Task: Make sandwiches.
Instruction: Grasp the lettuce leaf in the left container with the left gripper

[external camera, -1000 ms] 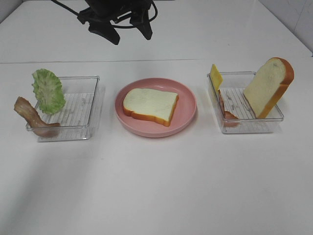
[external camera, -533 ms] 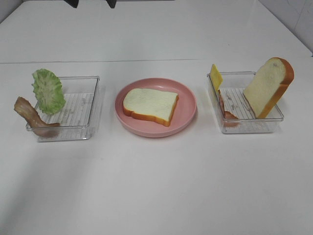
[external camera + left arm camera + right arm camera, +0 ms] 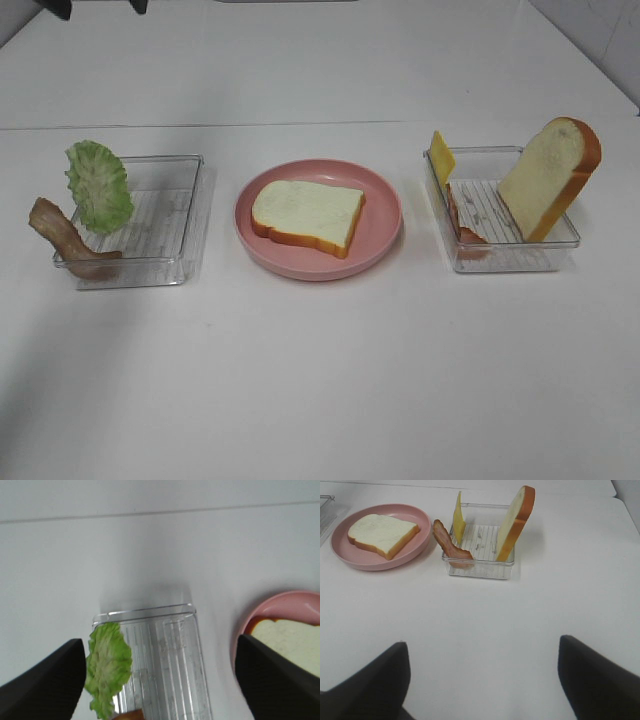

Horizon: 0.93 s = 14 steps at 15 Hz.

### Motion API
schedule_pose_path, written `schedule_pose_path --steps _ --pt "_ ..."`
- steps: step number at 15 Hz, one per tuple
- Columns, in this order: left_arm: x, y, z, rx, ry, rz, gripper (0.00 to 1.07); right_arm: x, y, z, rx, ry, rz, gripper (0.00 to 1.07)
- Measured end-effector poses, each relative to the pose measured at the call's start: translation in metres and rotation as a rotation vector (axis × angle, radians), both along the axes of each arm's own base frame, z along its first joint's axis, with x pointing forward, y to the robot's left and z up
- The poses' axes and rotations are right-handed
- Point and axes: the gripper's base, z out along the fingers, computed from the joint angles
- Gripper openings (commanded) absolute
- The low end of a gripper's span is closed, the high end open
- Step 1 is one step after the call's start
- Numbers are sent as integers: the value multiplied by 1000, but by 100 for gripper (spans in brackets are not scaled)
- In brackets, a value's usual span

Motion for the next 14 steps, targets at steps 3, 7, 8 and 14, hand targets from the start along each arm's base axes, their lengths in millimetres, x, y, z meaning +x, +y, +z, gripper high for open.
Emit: schedule_pose_path --steps 3,7,8,14 --pt "-2 24 -44 15 155 62 76 0 0 0 0 0 0 77" --pt "0 54 -67 27 228 128 76 0 0 0 0 0 0 77" --pt "1 54 -70 28 235 129 76 0 0 0 0 0 0 77" --pt "13 52 -134 40 365 111 75 0 0 0 1 0 1 77"
